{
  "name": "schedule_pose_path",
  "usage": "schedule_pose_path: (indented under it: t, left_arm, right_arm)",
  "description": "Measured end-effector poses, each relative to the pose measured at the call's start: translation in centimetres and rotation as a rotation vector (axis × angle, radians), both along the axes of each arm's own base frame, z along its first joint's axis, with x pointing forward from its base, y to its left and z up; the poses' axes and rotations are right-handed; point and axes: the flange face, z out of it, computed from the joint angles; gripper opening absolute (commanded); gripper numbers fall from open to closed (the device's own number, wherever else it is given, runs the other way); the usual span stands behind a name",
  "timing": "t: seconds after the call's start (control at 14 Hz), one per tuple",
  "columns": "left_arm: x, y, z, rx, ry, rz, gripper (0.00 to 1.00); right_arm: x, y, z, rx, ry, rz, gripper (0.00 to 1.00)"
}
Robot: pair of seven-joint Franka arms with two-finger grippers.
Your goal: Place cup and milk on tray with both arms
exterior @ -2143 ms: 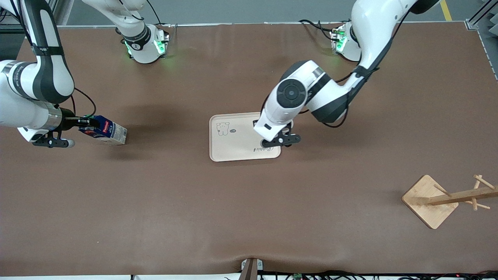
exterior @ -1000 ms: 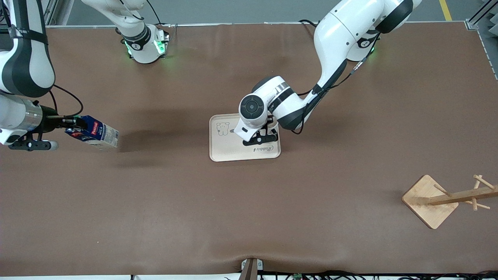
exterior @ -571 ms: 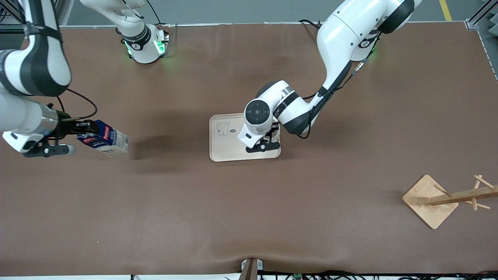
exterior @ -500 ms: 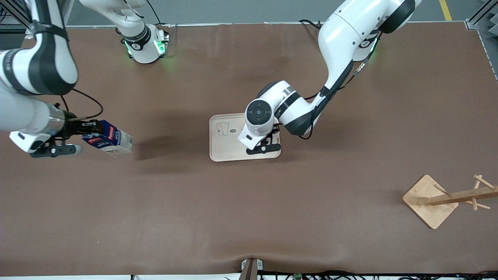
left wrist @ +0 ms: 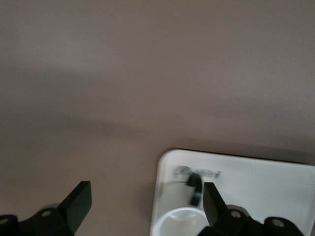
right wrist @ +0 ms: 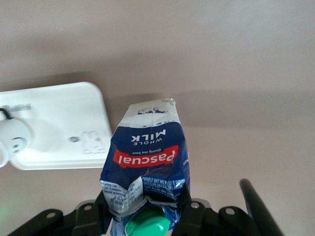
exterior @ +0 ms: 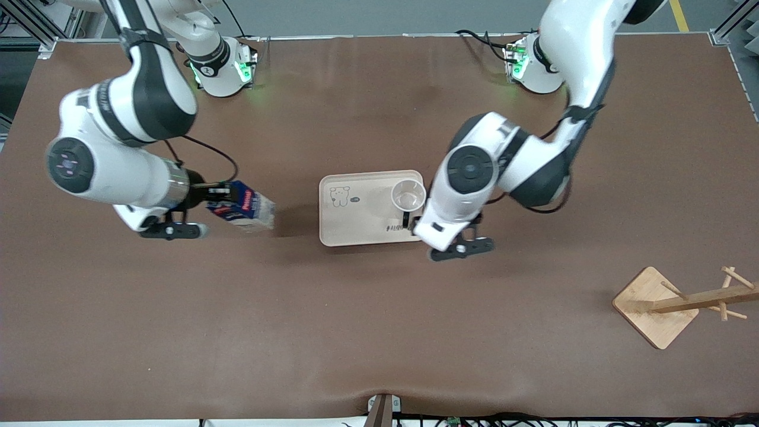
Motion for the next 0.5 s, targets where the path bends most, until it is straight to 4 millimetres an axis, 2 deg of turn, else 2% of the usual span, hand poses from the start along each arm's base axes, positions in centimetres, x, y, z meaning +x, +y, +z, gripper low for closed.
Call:
schedule_pose_path:
  t: [0.29, 0.36, 0.5]
  left_arm:
    - [1.6, 9.1, 8.1, 0.031, -0.020, 0.016, 1.00]
    - [1.7, 11.5, 9.9, 0.039, -0.019, -0.010, 1.00]
    - [2.0, 16.6, 13.0, 0.049, -0.025, -0.062, 1.00]
  right_arm:
    - [-1.0, 9.4, -2.3, 0.011, 0.070, -0.094, 0.00]
    - [-1.4, 11.3, -2.8, 0.006, 0.075, -0.094, 0.00]
    - [-1.9, 13.7, -4.3, 0.008, 0.078, -0.085, 0.00]
